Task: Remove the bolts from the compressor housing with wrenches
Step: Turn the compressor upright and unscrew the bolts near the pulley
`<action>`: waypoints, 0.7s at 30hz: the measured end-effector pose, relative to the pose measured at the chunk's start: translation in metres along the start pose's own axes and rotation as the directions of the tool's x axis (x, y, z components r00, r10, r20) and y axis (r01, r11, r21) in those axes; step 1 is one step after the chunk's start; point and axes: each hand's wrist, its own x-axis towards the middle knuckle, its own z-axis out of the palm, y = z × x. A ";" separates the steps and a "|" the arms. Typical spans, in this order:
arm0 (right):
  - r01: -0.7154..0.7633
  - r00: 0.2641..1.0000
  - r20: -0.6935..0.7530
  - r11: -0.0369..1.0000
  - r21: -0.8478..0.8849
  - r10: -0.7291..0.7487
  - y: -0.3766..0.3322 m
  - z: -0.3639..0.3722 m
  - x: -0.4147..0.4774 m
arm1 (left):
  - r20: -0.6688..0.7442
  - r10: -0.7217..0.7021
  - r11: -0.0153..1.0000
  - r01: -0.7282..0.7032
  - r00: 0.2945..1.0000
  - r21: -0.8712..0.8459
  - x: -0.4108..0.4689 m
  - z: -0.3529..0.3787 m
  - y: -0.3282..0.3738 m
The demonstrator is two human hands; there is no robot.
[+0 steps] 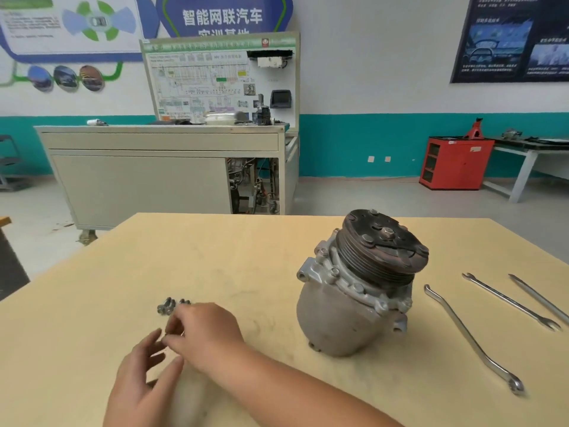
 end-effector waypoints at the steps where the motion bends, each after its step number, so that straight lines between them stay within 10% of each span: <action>1: 0.004 1.000 0.005 0.999 -0.049 -0.003 -0.001 0.015 0.018 | -0.019 -0.034 0.999 0.034 0.999 0.011 0.007 -0.002 0.002; 10: -0.021 0.996 0.083 0.975 -0.221 0.041 -0.001 0.070 0.060 | 0.128 -0.148 0.979 0.127 0.981 0.163 0.042 -0.034 -0.004; 21: 0.294 0.956 -0.110 0.875 0.385 -0.273 0.013 -0.056 -0.103 | -0.020 -0.033 0.981 0.036 0.999 0.189 0.031 -0.027 0.025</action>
